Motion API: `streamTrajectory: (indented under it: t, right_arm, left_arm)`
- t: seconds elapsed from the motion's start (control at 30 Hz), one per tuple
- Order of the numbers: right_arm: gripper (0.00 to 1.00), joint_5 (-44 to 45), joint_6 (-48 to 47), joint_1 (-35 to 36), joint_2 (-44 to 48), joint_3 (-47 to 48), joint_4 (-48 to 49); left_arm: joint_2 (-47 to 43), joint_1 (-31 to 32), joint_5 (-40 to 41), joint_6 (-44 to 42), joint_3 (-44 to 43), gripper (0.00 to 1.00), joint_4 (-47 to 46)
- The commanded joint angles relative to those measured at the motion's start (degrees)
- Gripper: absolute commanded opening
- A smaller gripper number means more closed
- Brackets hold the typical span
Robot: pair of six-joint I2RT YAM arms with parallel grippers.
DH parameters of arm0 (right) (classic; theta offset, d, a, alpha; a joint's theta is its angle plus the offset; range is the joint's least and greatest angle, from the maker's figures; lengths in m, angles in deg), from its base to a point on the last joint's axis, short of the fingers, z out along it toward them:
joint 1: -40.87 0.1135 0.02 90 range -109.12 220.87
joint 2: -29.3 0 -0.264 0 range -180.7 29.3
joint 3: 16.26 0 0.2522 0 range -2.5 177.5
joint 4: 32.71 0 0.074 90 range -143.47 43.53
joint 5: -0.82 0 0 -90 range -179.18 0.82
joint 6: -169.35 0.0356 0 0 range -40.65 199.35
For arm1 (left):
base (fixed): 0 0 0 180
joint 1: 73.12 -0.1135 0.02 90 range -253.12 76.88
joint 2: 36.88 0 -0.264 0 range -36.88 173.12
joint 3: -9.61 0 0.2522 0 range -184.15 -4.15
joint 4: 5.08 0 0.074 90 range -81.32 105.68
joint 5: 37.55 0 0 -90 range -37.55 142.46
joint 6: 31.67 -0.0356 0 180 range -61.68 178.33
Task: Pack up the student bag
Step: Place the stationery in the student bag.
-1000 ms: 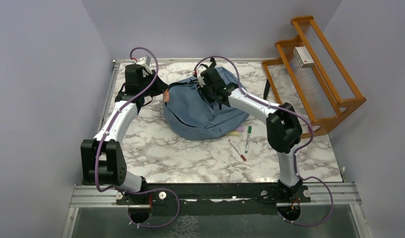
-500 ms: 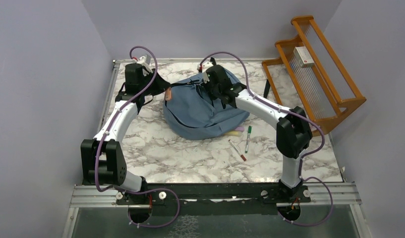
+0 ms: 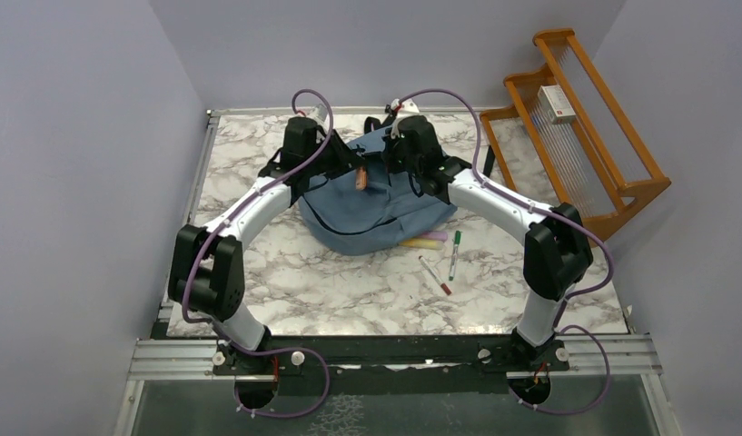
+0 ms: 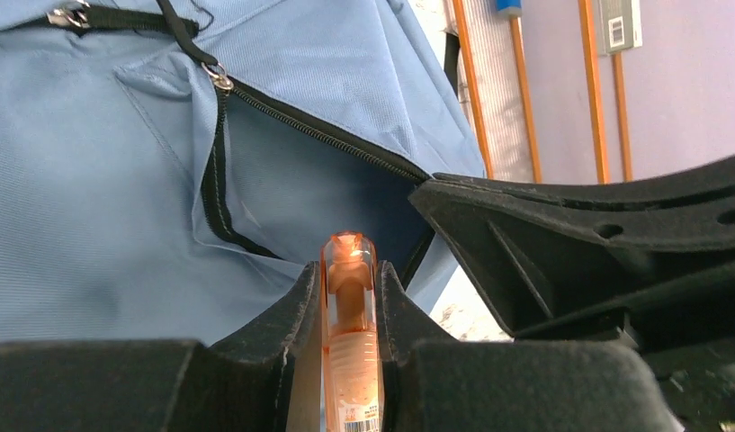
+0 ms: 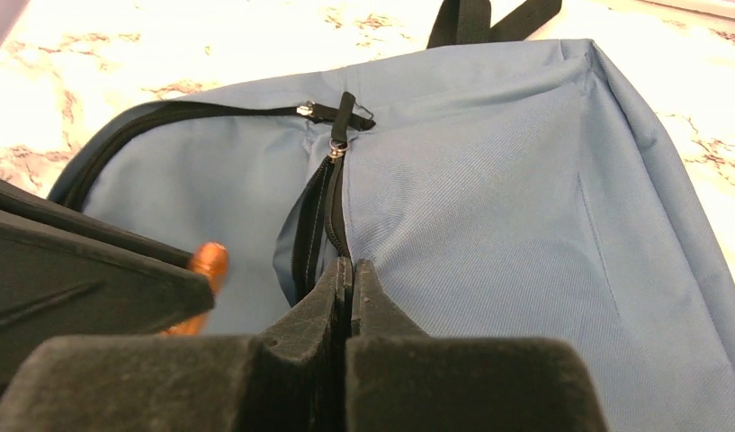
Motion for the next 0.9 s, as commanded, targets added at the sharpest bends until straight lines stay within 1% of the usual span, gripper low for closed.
streamTrajectory:
  t: [0.0, 0.1, 0.33, 0.5, 0.83, 0.87]
  right_arm:
    - [0.01, -1.3, 3.0, 0.4, 3.8, 0.6, 8.3]
    - [0.0, -0.9, 3.2, 0.4, 4.5, -0.5, 9.0]
    - [0.0, -0.2, 3.7, 0.4, 5.8, -2.8, 10.8]
    - [0.01, -2.6, 3.4, 0.4, 6.0, -3.7, 12.1]
    - [0.01, -5.8, 3.9, 0.4, 6.7, -6.0, 12.3]
    - [0.01, -6.0, 4.0, 0.4, 6.8, -6.2, 12.3]
  left_arm:
    - [1.8, 2.0, 4.0, 8.7, 0.2, 0.0, -3.7]
    - [3.8, 3.2, 5.6, 10.9, -0.8, 0.0, -4.0]
    - [8.0, 4.2, 4.9, 16.6, -2.2, 0.0, -3.9]
    - [10.0, 4.4, 6.0, 17.7, -3.7, 0.0, -4.5]
    - [16.7, 4.4, 7.6, 20.9, -10.4, 0.0, -6.8]
    - [17.5, 4.5, 7.5, 21.2, -11.2, 0.04, -6.8]
